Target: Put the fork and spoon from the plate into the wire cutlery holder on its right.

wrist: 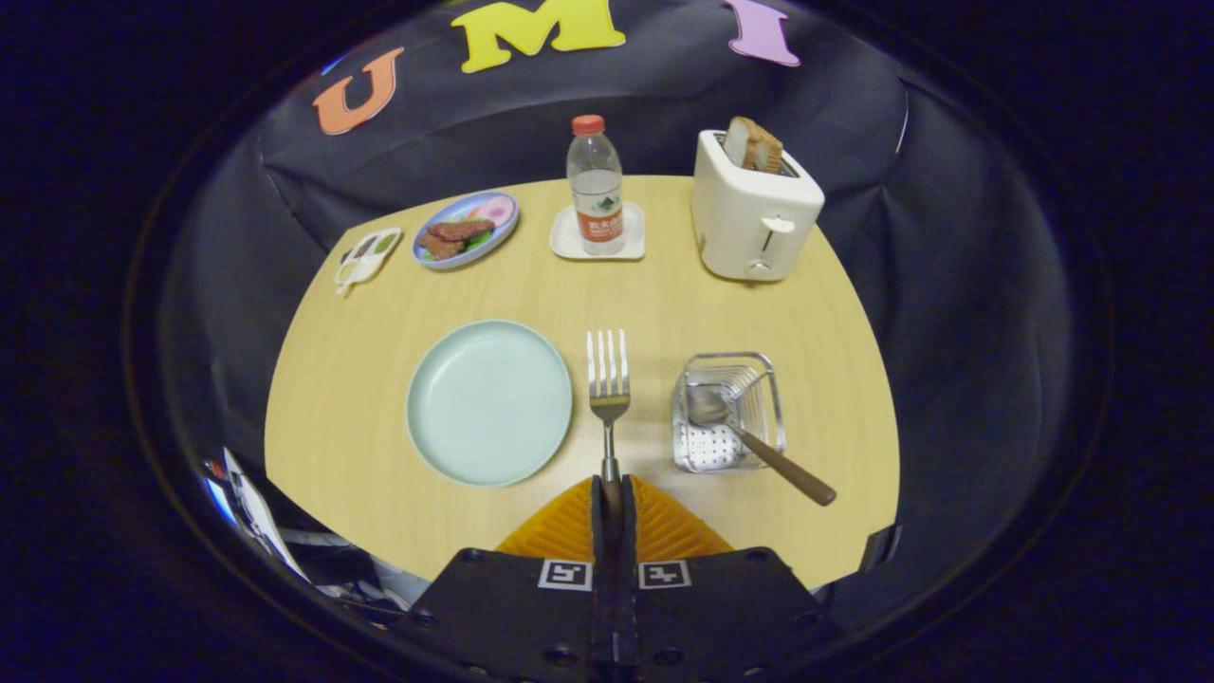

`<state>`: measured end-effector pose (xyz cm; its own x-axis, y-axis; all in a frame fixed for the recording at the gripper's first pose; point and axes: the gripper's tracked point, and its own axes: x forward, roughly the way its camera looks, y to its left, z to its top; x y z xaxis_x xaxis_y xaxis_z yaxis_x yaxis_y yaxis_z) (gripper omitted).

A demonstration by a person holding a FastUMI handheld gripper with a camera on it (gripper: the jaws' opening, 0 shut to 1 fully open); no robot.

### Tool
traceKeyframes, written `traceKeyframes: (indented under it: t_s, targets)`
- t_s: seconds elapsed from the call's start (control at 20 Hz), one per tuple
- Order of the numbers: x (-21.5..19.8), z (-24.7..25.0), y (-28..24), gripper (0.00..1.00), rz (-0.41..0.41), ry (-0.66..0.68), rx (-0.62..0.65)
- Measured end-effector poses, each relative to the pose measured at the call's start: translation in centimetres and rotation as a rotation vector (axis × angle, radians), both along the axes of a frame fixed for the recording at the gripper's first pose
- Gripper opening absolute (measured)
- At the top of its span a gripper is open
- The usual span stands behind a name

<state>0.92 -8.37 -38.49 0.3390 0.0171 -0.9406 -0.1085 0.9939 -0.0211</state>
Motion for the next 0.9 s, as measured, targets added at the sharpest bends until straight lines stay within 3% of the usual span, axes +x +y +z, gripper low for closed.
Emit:
traceKeyframes:
  t_s: [0.45, 0.9]
  targets:
    - [-1.1, 0.8, -5.4, 0.03, -0.030, 0.171, -0.027]
    - [-0.1, -0.1, -6.4, 0.03, -0.075, 0.404, -0.044]
